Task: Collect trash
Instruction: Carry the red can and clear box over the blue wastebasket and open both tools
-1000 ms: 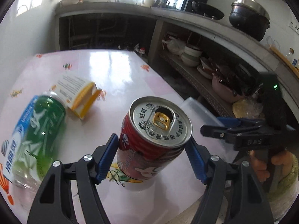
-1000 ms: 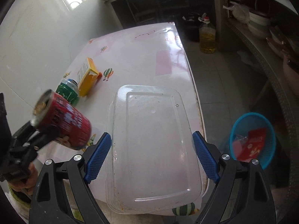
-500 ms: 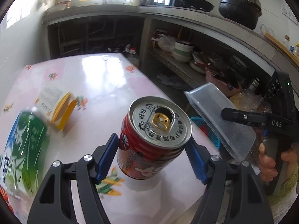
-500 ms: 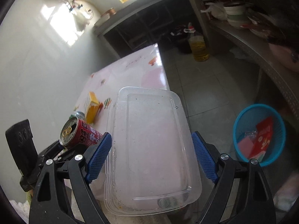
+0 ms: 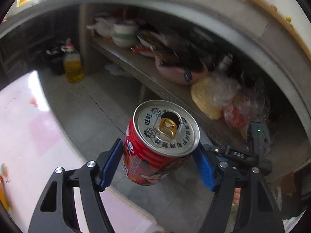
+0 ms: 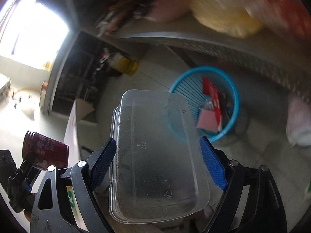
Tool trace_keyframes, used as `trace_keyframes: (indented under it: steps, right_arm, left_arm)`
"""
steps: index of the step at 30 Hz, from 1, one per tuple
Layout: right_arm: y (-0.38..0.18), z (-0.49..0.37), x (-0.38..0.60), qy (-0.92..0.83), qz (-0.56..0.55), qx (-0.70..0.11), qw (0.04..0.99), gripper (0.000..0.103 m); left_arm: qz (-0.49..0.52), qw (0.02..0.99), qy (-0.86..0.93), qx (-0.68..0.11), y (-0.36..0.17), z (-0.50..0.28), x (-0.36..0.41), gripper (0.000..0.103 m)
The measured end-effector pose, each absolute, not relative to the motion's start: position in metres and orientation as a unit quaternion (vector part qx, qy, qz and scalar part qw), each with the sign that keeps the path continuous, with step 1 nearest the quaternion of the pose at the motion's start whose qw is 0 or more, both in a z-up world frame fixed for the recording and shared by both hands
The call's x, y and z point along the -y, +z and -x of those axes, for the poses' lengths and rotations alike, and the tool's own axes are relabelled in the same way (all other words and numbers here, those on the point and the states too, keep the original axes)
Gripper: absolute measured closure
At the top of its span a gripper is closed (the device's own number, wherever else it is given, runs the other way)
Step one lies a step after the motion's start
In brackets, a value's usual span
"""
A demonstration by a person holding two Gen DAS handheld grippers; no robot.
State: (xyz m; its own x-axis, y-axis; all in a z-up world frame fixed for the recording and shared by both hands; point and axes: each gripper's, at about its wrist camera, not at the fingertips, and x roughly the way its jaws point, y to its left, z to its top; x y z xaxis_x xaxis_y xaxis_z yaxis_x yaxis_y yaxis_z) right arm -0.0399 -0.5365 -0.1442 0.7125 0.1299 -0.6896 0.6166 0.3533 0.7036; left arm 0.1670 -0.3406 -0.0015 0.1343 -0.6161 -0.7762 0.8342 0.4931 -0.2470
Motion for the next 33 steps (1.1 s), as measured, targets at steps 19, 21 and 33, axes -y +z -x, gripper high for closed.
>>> trace_keyframes:
  steps: [19,21,33]
  right_arm:
    - [-0.256,-0.028,0.572,-0.2,-0.573,-0.37,0.703,0.014]
    - [-0.254,-0.013,0.57,-0.206,-0.579,-0.361,0.701,0.014]
    - [-0.245,0.067,0.543,-0.247,-0.583,-0.351,0.689,0.014]
  left_arm:
    - [-0.167,0.707,-0.457,-0.513,-0.089,-0.202,0.431,0.033]
    - [-0.167,0.705,-0.457,-0.516,-0.091,-0.203,0.435,0.034]
    - [-0.126,0.679,-0.446,-0.569,-0.116,-0.203,0.494,0.024]
